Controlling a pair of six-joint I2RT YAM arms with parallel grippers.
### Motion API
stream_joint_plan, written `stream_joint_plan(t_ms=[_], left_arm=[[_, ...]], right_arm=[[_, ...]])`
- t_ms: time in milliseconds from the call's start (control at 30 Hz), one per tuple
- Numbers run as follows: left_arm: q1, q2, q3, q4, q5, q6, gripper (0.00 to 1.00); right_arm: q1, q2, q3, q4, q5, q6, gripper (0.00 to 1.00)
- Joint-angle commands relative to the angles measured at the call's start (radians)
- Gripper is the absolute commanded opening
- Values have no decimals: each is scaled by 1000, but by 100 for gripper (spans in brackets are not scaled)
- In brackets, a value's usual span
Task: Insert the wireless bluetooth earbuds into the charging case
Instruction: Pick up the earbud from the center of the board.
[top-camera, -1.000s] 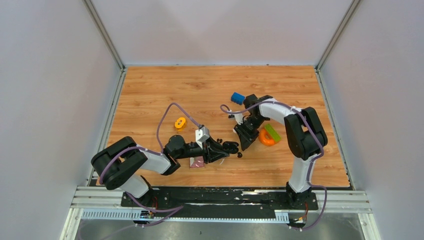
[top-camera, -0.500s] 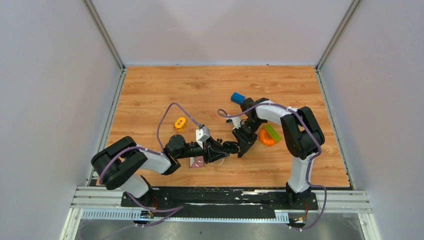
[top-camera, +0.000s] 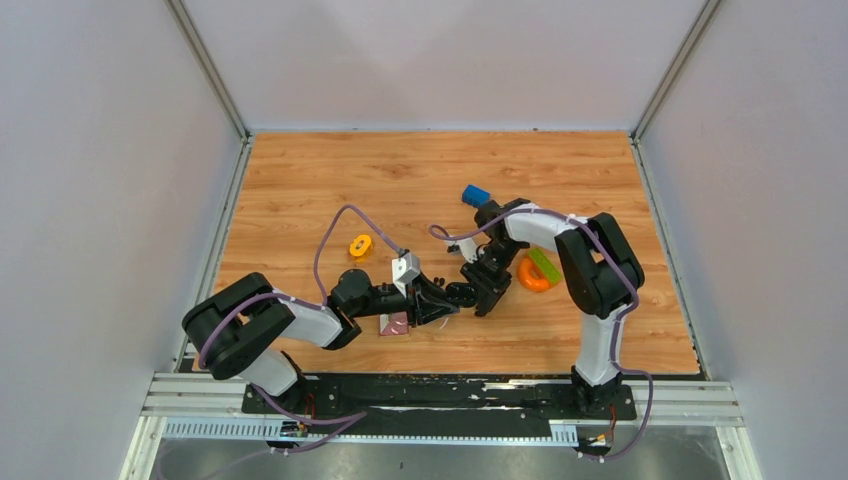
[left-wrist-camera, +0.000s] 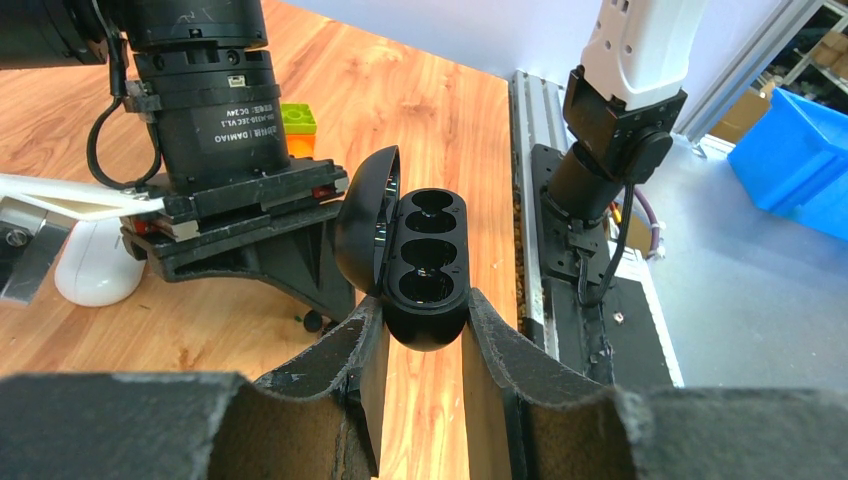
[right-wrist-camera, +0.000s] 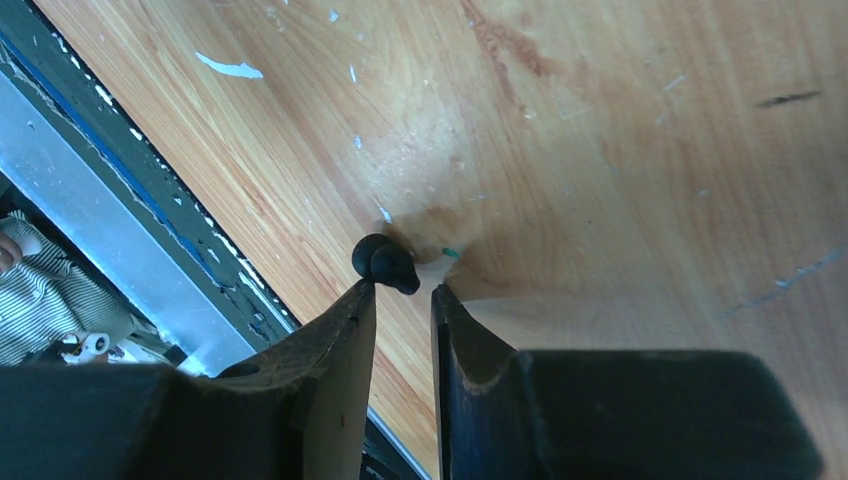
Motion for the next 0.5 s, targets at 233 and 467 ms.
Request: stream_joint_plan(t_ms=[233,467], left_arm=[[3,3,31,32,12,4,0],[2,5,33,33,13,2,0]], right_arm=[[26,-1,36,40,14,1,20],[25,-13,42,56,29,3,12]])
